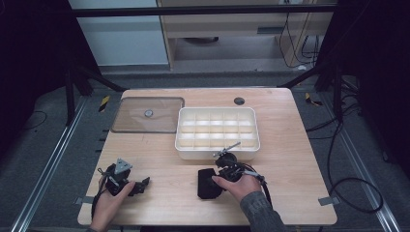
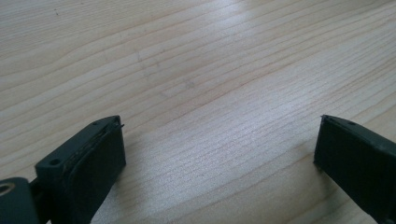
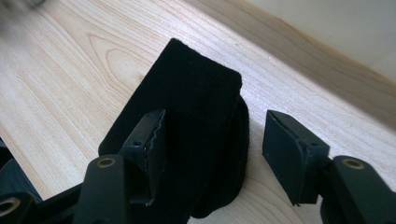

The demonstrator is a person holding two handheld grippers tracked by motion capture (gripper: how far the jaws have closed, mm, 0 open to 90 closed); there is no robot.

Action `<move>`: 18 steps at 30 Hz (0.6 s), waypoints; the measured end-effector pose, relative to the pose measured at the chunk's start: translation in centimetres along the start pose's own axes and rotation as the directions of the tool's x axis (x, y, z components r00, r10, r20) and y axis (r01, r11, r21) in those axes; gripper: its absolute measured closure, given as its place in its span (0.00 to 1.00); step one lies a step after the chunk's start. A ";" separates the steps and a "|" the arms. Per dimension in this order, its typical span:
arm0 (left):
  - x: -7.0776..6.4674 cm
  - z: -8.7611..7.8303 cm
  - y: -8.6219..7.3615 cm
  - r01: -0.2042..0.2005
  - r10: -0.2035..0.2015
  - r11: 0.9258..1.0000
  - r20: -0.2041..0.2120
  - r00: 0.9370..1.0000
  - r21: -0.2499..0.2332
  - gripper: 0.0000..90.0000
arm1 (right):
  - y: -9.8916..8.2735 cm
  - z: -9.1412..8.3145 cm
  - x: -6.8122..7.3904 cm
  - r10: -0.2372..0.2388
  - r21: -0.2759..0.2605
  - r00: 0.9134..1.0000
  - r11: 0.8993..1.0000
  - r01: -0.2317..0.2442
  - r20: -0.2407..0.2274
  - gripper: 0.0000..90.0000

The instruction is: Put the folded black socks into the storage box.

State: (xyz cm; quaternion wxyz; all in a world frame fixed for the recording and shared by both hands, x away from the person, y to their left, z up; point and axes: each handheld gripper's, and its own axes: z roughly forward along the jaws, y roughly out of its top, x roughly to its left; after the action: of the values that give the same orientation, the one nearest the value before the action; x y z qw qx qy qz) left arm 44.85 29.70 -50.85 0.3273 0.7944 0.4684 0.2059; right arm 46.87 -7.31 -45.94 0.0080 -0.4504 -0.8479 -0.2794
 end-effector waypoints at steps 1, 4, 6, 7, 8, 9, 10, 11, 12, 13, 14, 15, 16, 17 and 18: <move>0.0 0.0 0.0 -0.001 0.001 1.000 0.000 1.000 0.001 0.01 | 0.0 0.1 0.0 -0.006 0.001 1.000 1.000 0.006 0.005 0.46; 0.0 0.0 0.0 0.000 0.000 1.000 -0.001 1.000 0.001 0.01 | -0.2 0.4 0.3 -0.007 0.006 1.000 1.000 0.007 0.023 0.46; 0.0 0.0 0.0 -0.001 0.001 1.000 -0.002 1.000 0.001 0.01 | -0.4 0.7 0.5 -0.004 0.002 1.000 1.000 0.004 0.014 0.46; 0.0 0.0 0.0 -0.001 0.001 1.000 -0.002 1.000 0.002 0.01 | -0.5 0.9 0.5 0.002 -0.001 1.000 1.000 -0.002 0.010 0.46; -0.1 0.0 0.0 -0.001 0.001 1.000 -0.002 1.000 0.004 0.01 | -0.6 1.0 0.6 0.011 -0.005 1.000 1.000 -0.011 0.005 0.46; -0.1 0.0 0.0 -0.002 0.002 1.000 -0.002 1.000 0.004 0.01 | -0.7 1.1 0.6 0.017 -0.008 1.000 1.000 -0.017 -0.001 0.46; -0.1 0.0 0.0 -0.001 0.001 1.000 -0.002 1.000 0.002 0.01 | -0.8 1.2 0.6 0.021 -0.011 1.000 1.000 -0.021 -0.007 0.48; -0.1 0.0 0.0 -0.001 0.001 1.000 -0.002 1.000 0.004 0.01 | -0.9 1.2 0.6 0.028 -0.014 0.999 1.000 -0.028 -0.019 0.51; -0.1 0.0 0.0 -0.001 0.001 1.000 -0.002 1.000 0.004 0.01 | -0.9 1.3 0.6 0.027 -0.018 0.999 0.999 -0.027 -0.028 0.51; -0.1 0.0 0.0 -0.002 0.002 1.000 -0.002 1.000 0.004 0.01 | -1.0 1.3 0.6 0.028 -0.018 0.999 0.999 -0.028 -0.030 0.53; -0.1 0.0 0.0 -0.001 0.001 1.000 -0.002 1.000 0.004 0.01 | -1.0 1.3 0.6 0.035 -0.017 0.999 0.999 -0.036 -0.036 0.55; -0.1 0.0 0.0 -0.002 0.002 1.000 -0.002 1.000 0.004 0.01 | -1.0 1.3 0.6 0.035 -0.018 0.999 0.999 -0.036 -0.041 0.57; -0.1 0.0 0.0 -0.002 0.002 1.000 -0.002 1.000 0.004 0.01 | -1.0 1.3 0.6 0.033 -0.019 0.998 0.999 -0.034 -0.047 0.60; -0.1 0.0 0.0 -0.003 0.003 1.000 -0.002 1.000 0.004 0.01 | -1.0 1.3 0.5 0.029 -0.020 0.998 0.999 -0.030 -0.053 0.63; -0.1 0.0 0.0 -0.002 0.002 1.000 -0.001 1.000 0.004 0.01 | -1.0 1.2 0.6 0.027 -0.020 0.998 0.999 -0.029 -0.060 0.67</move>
State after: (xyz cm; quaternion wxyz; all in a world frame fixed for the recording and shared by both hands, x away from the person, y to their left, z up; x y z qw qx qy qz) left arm 44.79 29.66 -50.84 0.3252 0.7955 0.4681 0.2058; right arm 46.09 -6.72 -47.28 0.0327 -0.4537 -0.8380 -0.3015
